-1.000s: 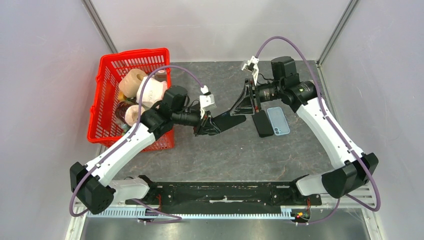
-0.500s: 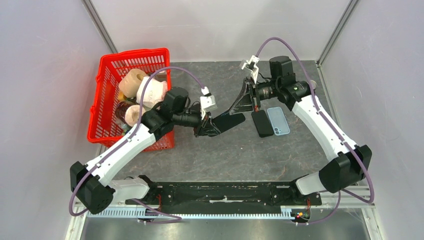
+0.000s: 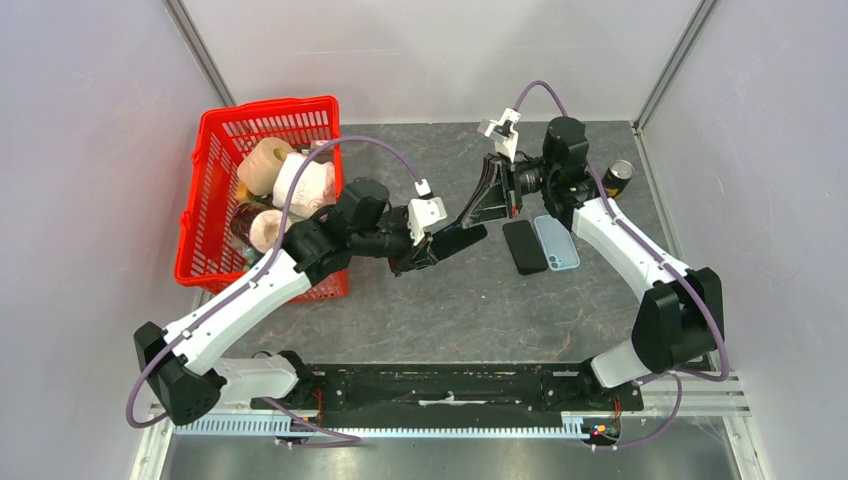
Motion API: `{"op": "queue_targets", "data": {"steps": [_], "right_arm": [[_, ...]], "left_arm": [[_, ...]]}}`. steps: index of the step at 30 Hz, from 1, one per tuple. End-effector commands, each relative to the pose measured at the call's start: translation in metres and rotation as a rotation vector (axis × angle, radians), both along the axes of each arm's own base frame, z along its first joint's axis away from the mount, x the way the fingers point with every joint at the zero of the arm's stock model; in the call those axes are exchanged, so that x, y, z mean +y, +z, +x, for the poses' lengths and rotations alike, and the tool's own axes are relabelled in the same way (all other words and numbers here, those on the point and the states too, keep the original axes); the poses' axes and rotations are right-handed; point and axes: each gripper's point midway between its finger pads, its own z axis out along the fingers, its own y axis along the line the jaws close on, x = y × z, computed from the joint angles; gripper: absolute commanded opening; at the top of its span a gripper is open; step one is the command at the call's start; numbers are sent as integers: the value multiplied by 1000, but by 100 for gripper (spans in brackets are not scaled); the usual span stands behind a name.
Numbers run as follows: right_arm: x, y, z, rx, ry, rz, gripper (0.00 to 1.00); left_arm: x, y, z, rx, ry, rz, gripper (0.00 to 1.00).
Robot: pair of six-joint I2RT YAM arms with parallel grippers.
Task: Take the phone out of the phone case
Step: Remove the phone case from the phone.
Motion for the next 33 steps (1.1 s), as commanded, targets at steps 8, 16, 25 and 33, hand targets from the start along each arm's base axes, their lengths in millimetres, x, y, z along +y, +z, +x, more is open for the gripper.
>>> {"op": "queue_targets", "data": {"steps": [8, 16, 25, 33], "right_arm": [[16, -2, -7, 295, 9, -99, 0], [18, -8, -4, 328, 9, -113, 0], [19, -14, -3, 335, 7, -117, 0], [21, -23, 1, 362, 4, -130, 0]], "left_arm": [[-33, 13, 13, -425, -183, 149, 2], [-37, 7, 11, -478, -193, 210, 2], [-40, 11, 9, -490, -190, 210, 2], [-41, 14, 9, -524, -190, 232, 2]]}}
